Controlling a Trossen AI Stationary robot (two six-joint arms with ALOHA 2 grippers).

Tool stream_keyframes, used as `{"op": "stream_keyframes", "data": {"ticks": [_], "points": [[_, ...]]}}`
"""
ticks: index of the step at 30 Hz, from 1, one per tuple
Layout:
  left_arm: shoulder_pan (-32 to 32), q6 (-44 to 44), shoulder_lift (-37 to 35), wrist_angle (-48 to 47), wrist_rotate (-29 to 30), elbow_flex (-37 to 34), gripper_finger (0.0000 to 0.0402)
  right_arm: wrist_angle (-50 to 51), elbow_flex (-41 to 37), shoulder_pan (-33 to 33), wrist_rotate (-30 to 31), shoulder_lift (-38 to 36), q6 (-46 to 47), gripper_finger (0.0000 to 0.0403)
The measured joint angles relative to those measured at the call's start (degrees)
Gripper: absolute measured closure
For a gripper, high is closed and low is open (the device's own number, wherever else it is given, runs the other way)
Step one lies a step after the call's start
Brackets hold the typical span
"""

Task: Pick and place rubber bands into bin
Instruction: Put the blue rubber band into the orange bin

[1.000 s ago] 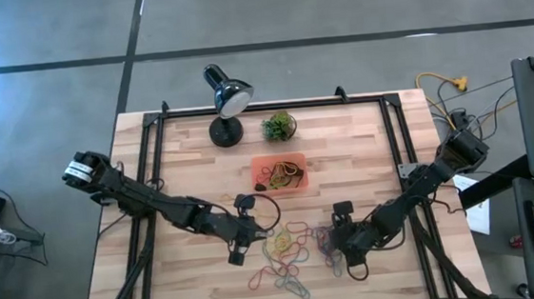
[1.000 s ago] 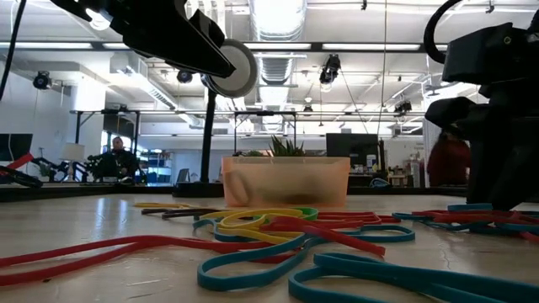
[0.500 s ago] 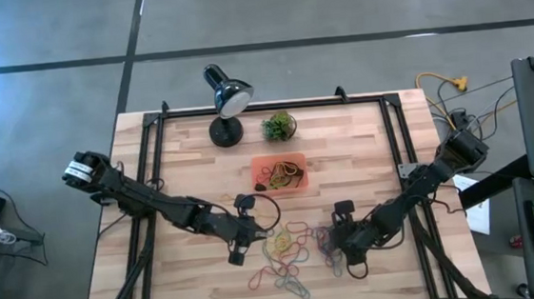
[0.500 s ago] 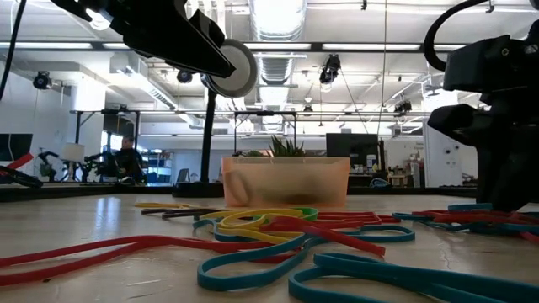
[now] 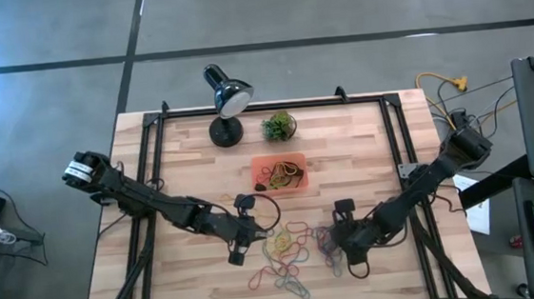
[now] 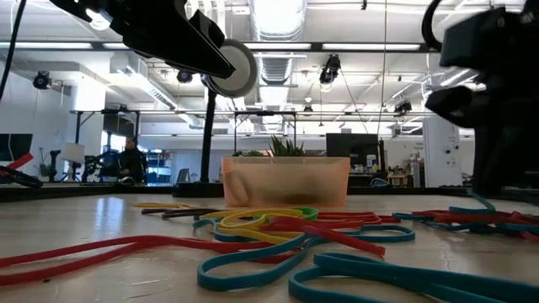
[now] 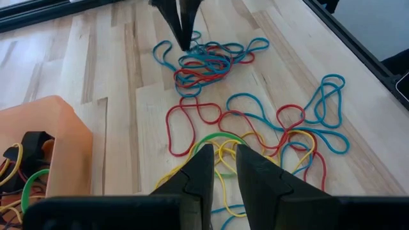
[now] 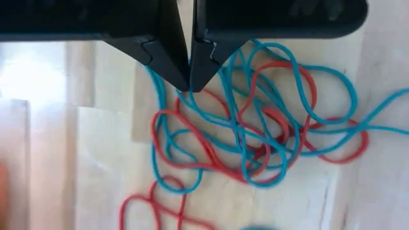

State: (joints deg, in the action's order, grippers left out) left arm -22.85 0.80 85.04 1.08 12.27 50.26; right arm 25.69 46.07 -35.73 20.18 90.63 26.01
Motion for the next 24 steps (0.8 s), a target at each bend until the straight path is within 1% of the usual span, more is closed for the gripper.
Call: {"op": "stream_keyframes", "data": {"ticks": [5,11,19,21,24], "points": [[0.00,0.00,0.02,-0.04,0.03,0.00,0.0349,4.84,3.62,-0.11,3.69,-3.27,-1.42,0.0394],[0.00,0.00,0.04,-0.04,0.03,0.00,0.0349,8.38,8.78,-0.13,10.18,-6.41,-7.80,0.0394],[0.00,0.00,0.06,-0.04,0.02,0.00,0.0349,10.66,16.65,0.39,22.47,-8.19,-21.91,0.0394],[0.00,-0.07,0.06,-0.02,0.03,0.00,0.0349,11.00,18.89,1.13,24.78,-8.18,-25.88,0.0394],[0.00,-0.09,0.06,-0.02,0.01,0.00,0.0349,10.84,21.97,3.18,26.34,-8.18,-31.13,0.0394]]}}
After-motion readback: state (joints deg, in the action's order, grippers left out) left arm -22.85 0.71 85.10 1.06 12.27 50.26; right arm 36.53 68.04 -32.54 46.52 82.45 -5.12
